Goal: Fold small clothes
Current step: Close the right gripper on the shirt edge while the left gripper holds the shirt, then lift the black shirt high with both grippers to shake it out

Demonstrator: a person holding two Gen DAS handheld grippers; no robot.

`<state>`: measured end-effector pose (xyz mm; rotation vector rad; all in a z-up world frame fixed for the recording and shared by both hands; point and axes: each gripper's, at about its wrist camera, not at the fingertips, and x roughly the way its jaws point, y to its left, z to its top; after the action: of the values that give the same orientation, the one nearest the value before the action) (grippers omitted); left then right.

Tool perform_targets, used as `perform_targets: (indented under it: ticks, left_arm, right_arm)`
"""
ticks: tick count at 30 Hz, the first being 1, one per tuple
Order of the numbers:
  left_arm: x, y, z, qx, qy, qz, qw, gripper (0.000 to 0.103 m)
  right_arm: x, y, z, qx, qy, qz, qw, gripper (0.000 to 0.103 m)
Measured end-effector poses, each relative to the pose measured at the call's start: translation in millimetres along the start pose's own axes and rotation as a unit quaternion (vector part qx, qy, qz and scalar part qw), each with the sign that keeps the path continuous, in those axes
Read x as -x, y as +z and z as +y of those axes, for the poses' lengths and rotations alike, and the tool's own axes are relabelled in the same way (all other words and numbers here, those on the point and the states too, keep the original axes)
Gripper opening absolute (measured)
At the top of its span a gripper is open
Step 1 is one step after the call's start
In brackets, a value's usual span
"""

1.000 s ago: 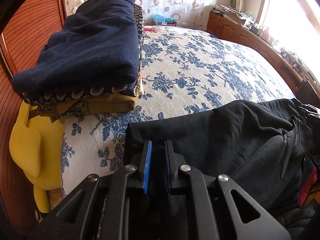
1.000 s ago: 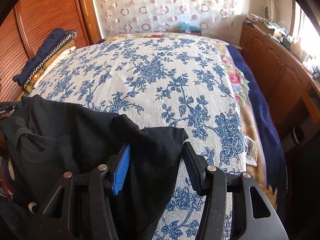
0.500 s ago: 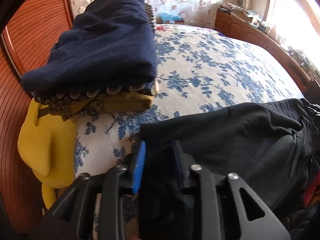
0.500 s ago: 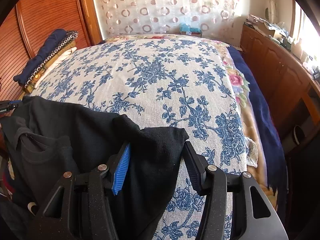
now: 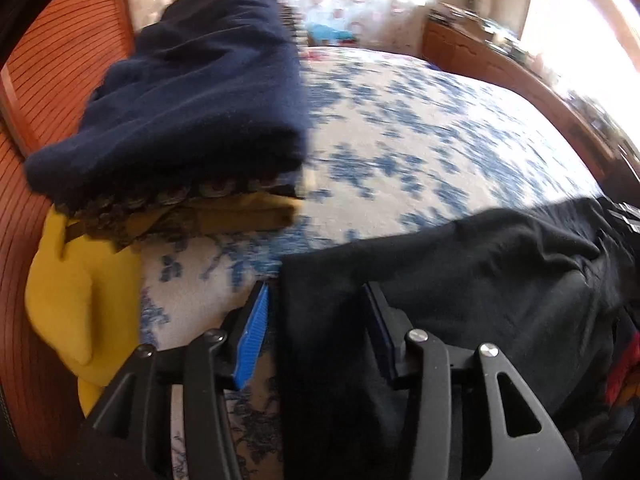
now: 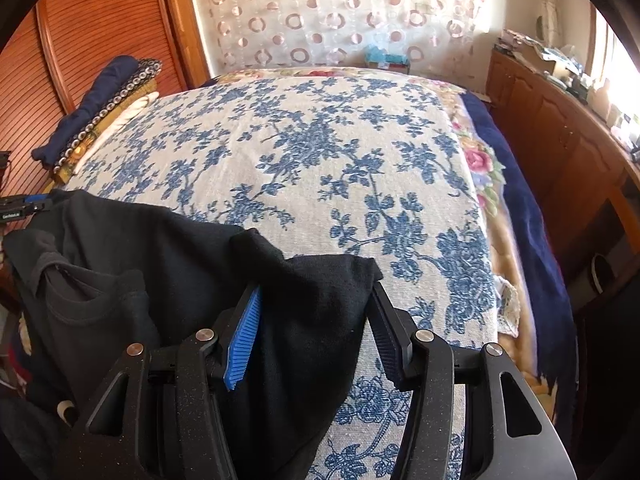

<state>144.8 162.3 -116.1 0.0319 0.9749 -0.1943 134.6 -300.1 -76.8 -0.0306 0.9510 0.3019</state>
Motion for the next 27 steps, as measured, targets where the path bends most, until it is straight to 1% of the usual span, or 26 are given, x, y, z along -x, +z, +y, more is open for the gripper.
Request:
perform_targets:
  ticks: [1, 2, 3, 4, 5, 6, 8, 9, 12, 15, 18, 20, 22, 23, 24, 26, 27]
  left_arm:
    - [1.1, -0.6, -4.9, -0.011, -0.004, 0.001, 0.9999, 0.031]
    - [1.9, -0.6, -7.3, -0.016, -0.008, 0.003, 0.9998, 0.022]
    - [2.8, -0.6, -9.2, -0.018, -0.010, 0.005, 0.9998, 0.017]
    - [3.8, -0.2, -10.8, -0.021, -0.010, 0.007, 0.9997, 0.015]
    - [4.9, -0.1, -12.0, -0.023, -0.012, 0.010, 0.9996, 0.014]
    - [6.5, -0.1, -13.0, -0.022, -0.016, 0.011, 0.9996, 0.014]
    - [8.4, -0.1, -14.4, -0.023, -0.020, 0.018, 0.9994, 0.014]
    - [7.3, 0.0, -15.5, -0.025, -0.019, 0.029, 0.9991, 0.014]
    - [6.4, 4.8, -18.2, -0.030, -0.017, 0.043, 0.9985, 0.015]
    - [1.0, 16.2, -15.4, -0.025, -0.027, 0.069, 0.9970, 0.015]
    - [-2.6, 24.4, -14.5, -0.046, -0.038, 0.094, 0.9938, 0.015]
    - [-4.4, 28.2, -14.2, -0.054, -0.044, 0.101, 0.9924, 0.015]
    - [-5.2, 29.7, -16.5, -0.064, -0.045, 0.097, 0.9922, 0.015]
    - [-4.0, 29.2, -18.0, -0.069, -0.042, 0.092, 0.9925, 0.014]
    - [-2.9, 28.5, -16.4, -0.070, -0.038, 0.083, 0.9933, 0.009]
    - [8.4, 26.5, -17.5, -0.060, -0.030, 0.052, 0.9964, 0.008]
    - [19.1, 25.4, -18.3, -0.054, -0.032, 0.029, 0.9976, 0.007]
  right_arm:
    - [-0.1, 1.3, -0.1, 0.002, 0.011, 0.003, 1.000, 0.049]
    - [-0.6, 3.0, -0.6, 0.004, 0.016, 0.005, 1.000, 0.044]
    - [-1.4, 4.9, -0.5, 0.006, 0.017, 0.008, 1.000, 0.038]
    - [-2.2, 6.5, 0.0, 0.010, 0.021, 0.012, 1.000, 0.034]
    - [-3.4, 8.9, 0.1, 0.011, 0.037, 0.018, 0.999, 0.024]
    - [-4.0, 11.1, 1.2, 0.011, 0.049, 0.022, 0.998, 0.018]
    - [-5.0, 12.5, 4.6, 0.019, 0.056, 0.027, 0.998, 0.014]
    - [-5.1, 12.6, 7.7, 0.026, 0.054, 0.029, 0.998, 0.012]
    - [-6.0, 13.3, 18.3, 0.048, 0.042, 0.031, 0.997, 0.012]
    - [-7.6, 14.0, 22.2, 0.056, 0.029, 0.033, 0.997, 0.012]
    - [-9.0, 14.1, 20.3, 0.053, 0.028, 0.034, 0.998, 0.012]
    - [-9.3, 14.4, 19.6, 0.051, 0.029, 0.034, 0.998, 0.011]
    - [-8.3, 13.6, 19.6, 0.052, 0.030, 0.030, 0.998, 0.011]
    - [-6.8, 12.9, 19.3, 0.052, 0.031, 0.027, 0.998, 0.008]
    - [-4.4, 12.4, 18.7, 0.050, 0.033, 0.023, 0.998, 0.007]
    - [4.9, 12.8, 17.0, 0.043, 0.042, 0.007, 0.998, 0.006]
    - [11.7, 13.5, 17.1, 0.041, 0.045, -0.003, 0.998, 0.005]
